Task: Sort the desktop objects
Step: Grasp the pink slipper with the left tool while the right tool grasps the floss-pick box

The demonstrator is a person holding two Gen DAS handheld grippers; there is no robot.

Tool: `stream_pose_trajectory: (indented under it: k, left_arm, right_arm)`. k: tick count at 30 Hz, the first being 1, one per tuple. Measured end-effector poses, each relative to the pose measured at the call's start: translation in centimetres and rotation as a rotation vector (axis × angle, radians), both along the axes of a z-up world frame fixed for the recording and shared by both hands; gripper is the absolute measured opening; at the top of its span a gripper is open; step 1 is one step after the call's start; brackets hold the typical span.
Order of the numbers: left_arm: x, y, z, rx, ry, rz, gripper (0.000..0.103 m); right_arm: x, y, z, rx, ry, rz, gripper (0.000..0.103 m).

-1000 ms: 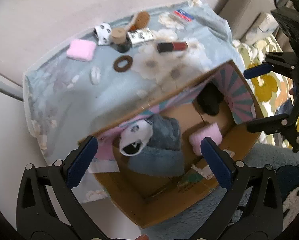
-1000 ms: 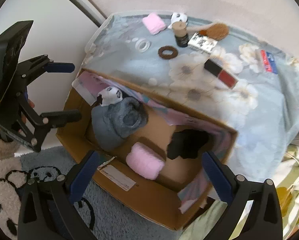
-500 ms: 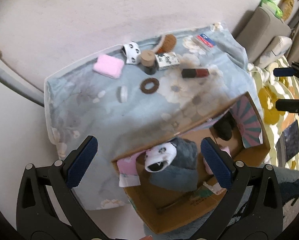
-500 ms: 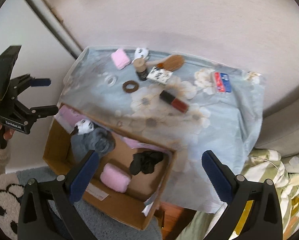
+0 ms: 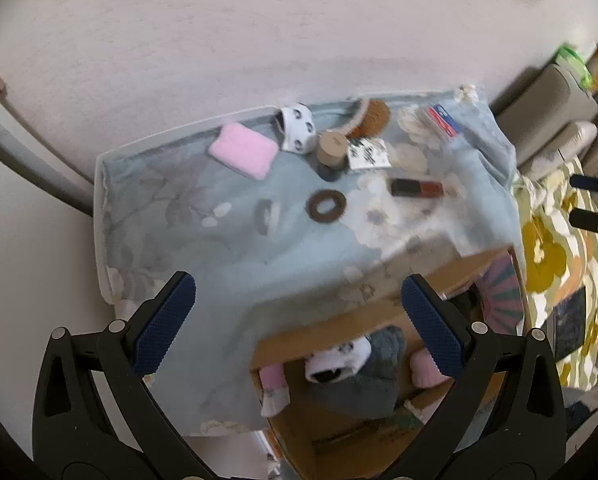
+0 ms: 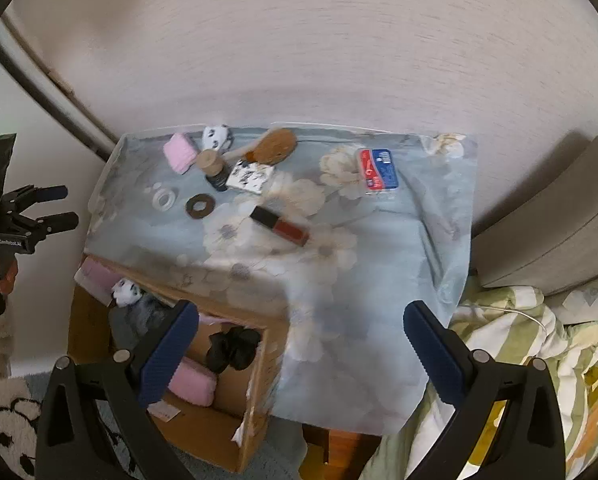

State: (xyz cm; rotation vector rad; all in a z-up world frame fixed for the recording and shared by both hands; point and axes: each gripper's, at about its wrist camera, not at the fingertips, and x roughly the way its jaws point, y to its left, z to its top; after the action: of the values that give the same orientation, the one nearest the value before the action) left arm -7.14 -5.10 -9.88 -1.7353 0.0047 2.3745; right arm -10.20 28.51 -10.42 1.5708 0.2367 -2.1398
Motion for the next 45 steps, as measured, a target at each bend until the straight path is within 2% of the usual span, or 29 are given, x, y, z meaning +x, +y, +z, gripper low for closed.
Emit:
stream_pose_trajectory:
  k: [7, 13, 19, 24, 28, 31, 35, 37, 41, 42, 43, 45]
  left_arm:
    - [-2.1, -1.4, -1.1, 0.024, -0.011, 0.095, 0.103]
    - [-4.7, -2.6, -3.7, 0.035, -0.040, 0.202, 0.103]
    - [-8.5, -2.2, -6.4, 0.025, -0.053, 0.259, 0.103]
    - [-13.0, -2.6, -9.7, 0.047, -0.104, 0.396, 0.101]
    - [-15.1, -3.5, -12.3, 0.076, -0.149, 0.506, 0.100]
    - [-16.0, -3.4, -13.9, 0.072, -0.167, 0.535, 0.096]
    - [-16.4, -3.2, -15.1, 0.075, -0.174, 0.552, 0.084]
    - [-16.7, -3.2, -15.6, 0.080, -0.180, 0.561, 0.082]
    - [-16.9, -3.2, -16.5, 0.081, -0.198, 0.568, 0.064]
    - [-17.0, -3.2, -16.7, 0.086, -0.201, 0.573, 0.064]
    - [-16.9, -3.2, -16.6, 0.087, -0.191, 0.576, 0.059]
    - [-17.0, -3.2, -16.5, 0.090, -0.198, 0.585, 0.054]
  right_arm:
    - [-2.9, 2.3, -1.4, 0.009, 0.011, -0.056, 0.102]
    - [-7.3, 3.4, -4.8, 0.026, 0.006, -0.083, 0.102]
    - [-11.7, 1.8, -8.9, 0.042, 0.002, -0.041, 0.098]
    - [-14.5, 0.1, -12.1, 0.088, 0.017, -0.029, 0.093]
    - [-16.0, -0.6, -13.8, 0.118, 0.043, -0.018, 0.090]
    - [-16.7, -1.1, -14.6, 0.130, 0.059, 0.002, 0.088]
    - [-17.3, -1.6, -15.3, 0.131, 0.064, 0.025, 0.086]
    - [-17.6, -1.9, -15.7, 0.130, 0.063, 0.036, 0.081]
    - [-18.3, -2.2, -16.5, 0.127, 0.050, 0.051, 0.074]
    - [-18.4, -2.2, -16.6, 0.125, 0.045, 0.052, 0.072]
    - [-18.6, -2.2, -16.8, 0.121, 0.038, 0.050, 0.067]
    - [-18.8, -2.2, -17.1, 0.126, 0.035, 0.047, 0.060]
